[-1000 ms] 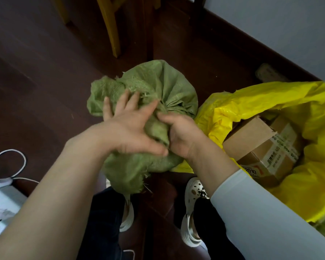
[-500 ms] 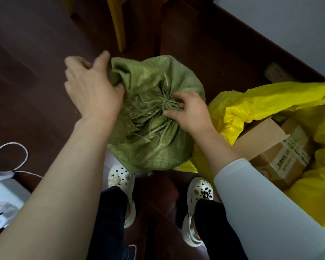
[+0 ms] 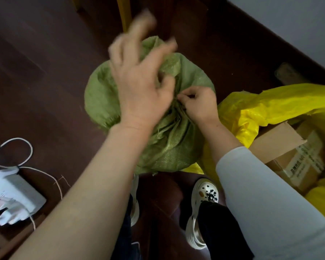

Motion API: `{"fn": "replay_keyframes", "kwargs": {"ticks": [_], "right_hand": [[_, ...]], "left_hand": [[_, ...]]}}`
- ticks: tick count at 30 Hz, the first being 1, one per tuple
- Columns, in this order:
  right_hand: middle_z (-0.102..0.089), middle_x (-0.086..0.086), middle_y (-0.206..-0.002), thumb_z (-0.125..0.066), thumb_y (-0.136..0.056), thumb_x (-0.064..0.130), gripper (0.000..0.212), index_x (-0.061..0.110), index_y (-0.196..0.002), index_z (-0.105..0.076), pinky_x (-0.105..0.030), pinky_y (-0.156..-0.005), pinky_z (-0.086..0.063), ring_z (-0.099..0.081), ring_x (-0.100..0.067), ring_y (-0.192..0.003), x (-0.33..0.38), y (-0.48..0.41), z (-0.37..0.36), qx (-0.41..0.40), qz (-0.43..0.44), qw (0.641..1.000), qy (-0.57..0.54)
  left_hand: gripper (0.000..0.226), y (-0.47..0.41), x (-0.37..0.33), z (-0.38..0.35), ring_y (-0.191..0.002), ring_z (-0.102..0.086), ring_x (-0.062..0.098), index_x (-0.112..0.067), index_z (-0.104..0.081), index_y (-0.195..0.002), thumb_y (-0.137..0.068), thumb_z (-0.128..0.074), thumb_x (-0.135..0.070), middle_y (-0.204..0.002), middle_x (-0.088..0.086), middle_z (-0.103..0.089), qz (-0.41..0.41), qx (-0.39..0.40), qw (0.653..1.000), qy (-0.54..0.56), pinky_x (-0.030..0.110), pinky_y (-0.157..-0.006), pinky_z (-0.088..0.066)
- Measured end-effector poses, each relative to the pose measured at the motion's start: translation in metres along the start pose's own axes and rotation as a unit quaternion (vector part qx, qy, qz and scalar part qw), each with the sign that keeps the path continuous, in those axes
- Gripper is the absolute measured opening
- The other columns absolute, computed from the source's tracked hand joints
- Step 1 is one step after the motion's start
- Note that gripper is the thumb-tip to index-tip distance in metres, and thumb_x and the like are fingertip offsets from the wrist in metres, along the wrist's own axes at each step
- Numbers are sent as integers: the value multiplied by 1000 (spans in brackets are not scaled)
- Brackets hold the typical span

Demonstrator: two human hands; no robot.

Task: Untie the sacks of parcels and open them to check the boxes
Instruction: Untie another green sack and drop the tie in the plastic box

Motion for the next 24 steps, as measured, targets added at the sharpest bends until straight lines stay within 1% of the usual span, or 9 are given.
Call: {"fn": "replay_keyframes", "kwargs": {"ticks": [1,3,5,8,10,12,17,22,24], "right_hand": [[-72,-9,-98,-61,-87,19,18,9,-97,-72,-22,-74,-42,-63,-17,-89,0,-1,2,0,0,1000,-1],[-71,-9,-94,-61,-86,16,17,8,-95,-72,-23,-75,-43,-58,-12,-84,0,-2,8,-1,3,1000,-8],[-68,-5,-85,-62,-85,14,14,8,-93,-72,-31,-84,-51,-59,-13,-81,-1,-3,11,5,1,1000,-29],[-64,-2,-77,-64,-85,15,13,7,-92,-72,-37,-85,-54,-61,-15,-76,-2,-4,14,14,5,999,-43],[-64,-3,-76,-63,-87,16,14,7,-92,-71,-33,-81,-53,-61,-16,-74,-2,-5,18,14,9,999,-35],[-65,-3,-76,-61,-88,16,14,7,-93,-71,-30,-79,-50,-62,-17,-76,-2,-6,22,11,11,999,-28],[-70,-7,-82,-60,-88,16,13,7,-91,-70,-25,-77,-50,-64,-16,-77,-7,-5,24,23,9,999,-25],[-72,-9,-95,-63,-86,19,14,11,-94,-71,-39,-89,-51,-66,-25,-93,-5,-4,19,69,48,991,104],[-71,-10,-100,-63,-86,21,16,12,-97,-71,-37,-90,-50,-64,-26,-99,-6,-3,16,103,51,982,150]], "left_hand": [[26,5,-4,-6,-101,-58,33,-10,-73,-90,-68,-59,-6,-107,12,-64,-11,-6,998,62,34,-91,-42],[17,17,7,-45,-82,-63,20,-13,-72,-78,-72,-59,-4,-84,0,-67,57,115,979,158,33,-78,-52],[28,38,29,-83,-93,-64,19,-14,-70,-100,-76,-60,-5,-100,2,-69,142,232,951,148,34,-87,-52],[55,47,41,-107,-117,-53,24,-11,-51,-130,-78,-67,-8,-126,11,-57,145,284,940,121,36,-102,-42],[61,47,40,-115,-124,-45,25,-16,-46,-136,-79,-70,-18,-132,8,-54,131,293,943,91,38,-105,-36],[46,45,39,-115,-119,-47,25,-18,-55,-127,-83,-66,-26,-123,4,-60,120,247,958,82,39,-100,-39],[11,48,56,-126,-80,-55,11,-14,-66,-88,-84,-67,-25,-85,-6,-61,216,219,936,171,23,-70,-40],[13,57,49,-135,-93,-56,26,-8,-70,-87,-83,-68,-20,-97,9,-64,181,259,940,131,36,-83,-46],[12,61,48,-138,-89,-59,28,-8,-70,-87,-83,-68,-18,-97,11,-64,181,271,938,121,38,-80,-49]]}}
Point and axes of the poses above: each hand's wrist, its own y-axis away from the middle knuckle, its own z-axis out of the back of the hand, x = y × z, the point moved 10 cm from there along -y, towards the middle knuckle
